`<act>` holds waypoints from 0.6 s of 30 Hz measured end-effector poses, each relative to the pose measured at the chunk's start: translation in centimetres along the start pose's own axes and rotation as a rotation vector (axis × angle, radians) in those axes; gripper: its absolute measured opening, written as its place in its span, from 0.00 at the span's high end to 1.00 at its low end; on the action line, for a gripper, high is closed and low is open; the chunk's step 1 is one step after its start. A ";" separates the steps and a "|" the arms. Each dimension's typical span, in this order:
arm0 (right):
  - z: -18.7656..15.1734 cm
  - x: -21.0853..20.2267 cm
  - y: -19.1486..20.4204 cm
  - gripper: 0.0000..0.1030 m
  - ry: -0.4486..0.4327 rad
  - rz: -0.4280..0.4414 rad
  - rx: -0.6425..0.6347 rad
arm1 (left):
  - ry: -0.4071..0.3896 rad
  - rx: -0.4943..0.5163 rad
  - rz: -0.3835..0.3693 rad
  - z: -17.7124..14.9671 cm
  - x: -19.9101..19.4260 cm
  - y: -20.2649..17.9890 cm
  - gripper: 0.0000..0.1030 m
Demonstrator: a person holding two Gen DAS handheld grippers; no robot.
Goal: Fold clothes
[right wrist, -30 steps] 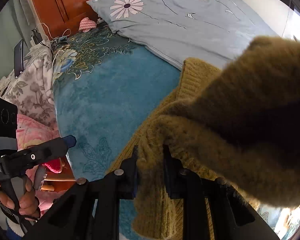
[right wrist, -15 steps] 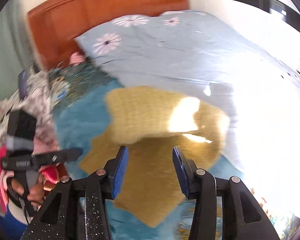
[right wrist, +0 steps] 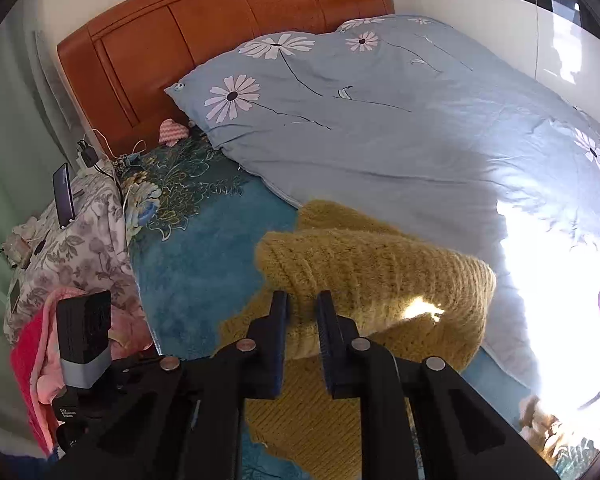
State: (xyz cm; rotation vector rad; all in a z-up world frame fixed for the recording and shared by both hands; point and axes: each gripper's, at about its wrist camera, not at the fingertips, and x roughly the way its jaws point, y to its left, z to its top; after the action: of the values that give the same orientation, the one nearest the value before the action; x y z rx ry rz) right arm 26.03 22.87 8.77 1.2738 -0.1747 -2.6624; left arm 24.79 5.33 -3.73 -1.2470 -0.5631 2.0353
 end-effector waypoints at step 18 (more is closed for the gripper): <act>8.5 16.3 -4.1 0.87 0.209 -0.039 0.104 | 0.009 -0.044 -0.055 -1.4 -0.6 3.6 0.87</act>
State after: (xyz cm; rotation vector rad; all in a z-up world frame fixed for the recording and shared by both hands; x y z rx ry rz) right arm 8.93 23.55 0.95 1.5919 -0.2639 -2.5588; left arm 25.10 2.48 -6.36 -1.2517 -0.6347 1.9806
